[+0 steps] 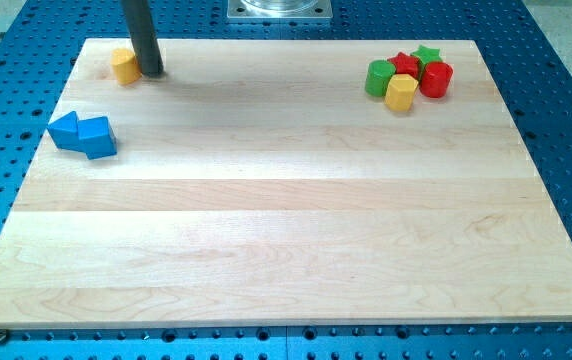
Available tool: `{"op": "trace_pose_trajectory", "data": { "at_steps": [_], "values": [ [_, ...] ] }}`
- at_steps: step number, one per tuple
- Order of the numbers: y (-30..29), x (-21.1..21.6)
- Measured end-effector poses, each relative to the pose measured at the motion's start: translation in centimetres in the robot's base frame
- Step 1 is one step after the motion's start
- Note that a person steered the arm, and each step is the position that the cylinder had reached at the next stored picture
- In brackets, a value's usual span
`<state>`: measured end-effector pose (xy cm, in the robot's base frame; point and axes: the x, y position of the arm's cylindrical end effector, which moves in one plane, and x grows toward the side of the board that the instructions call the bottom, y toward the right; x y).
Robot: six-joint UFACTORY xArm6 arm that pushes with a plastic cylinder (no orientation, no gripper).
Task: Push the hexagon to the right of the cube
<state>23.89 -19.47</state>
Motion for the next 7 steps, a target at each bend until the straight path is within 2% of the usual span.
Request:
{"op": "trace_pose_trajectory", "data": {
  "at_steps": [2,3,4,5,6,7],
  "values": [
    [-3.4,-0.8],
    [-4.7,8.1],
    [-4.3,8.9],
    [4.3,6.2],
    [17.1,5.8],
    [27.9,12.9]
  ]
}}
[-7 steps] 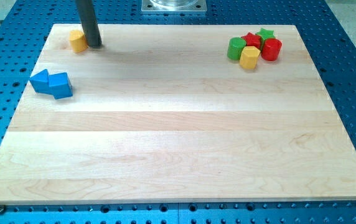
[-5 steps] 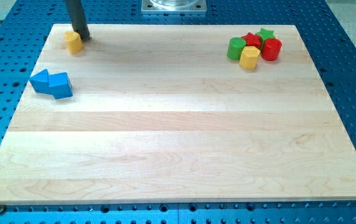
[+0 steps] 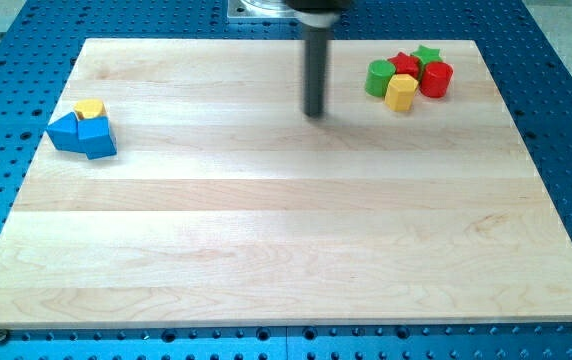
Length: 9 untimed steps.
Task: Push the hexagon to the right of the cube
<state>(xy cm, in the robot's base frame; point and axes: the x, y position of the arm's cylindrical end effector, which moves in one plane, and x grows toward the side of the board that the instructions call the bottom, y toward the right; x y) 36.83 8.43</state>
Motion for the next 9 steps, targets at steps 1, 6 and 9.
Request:
{"op": "trace_pose_trajectory", "data": {
  "at_steps": [1,6,9],
  "values": [
    [9.7,-0.5],
    [-6.5,-0.1],
    [-19.8,6.0]
  ]
}}
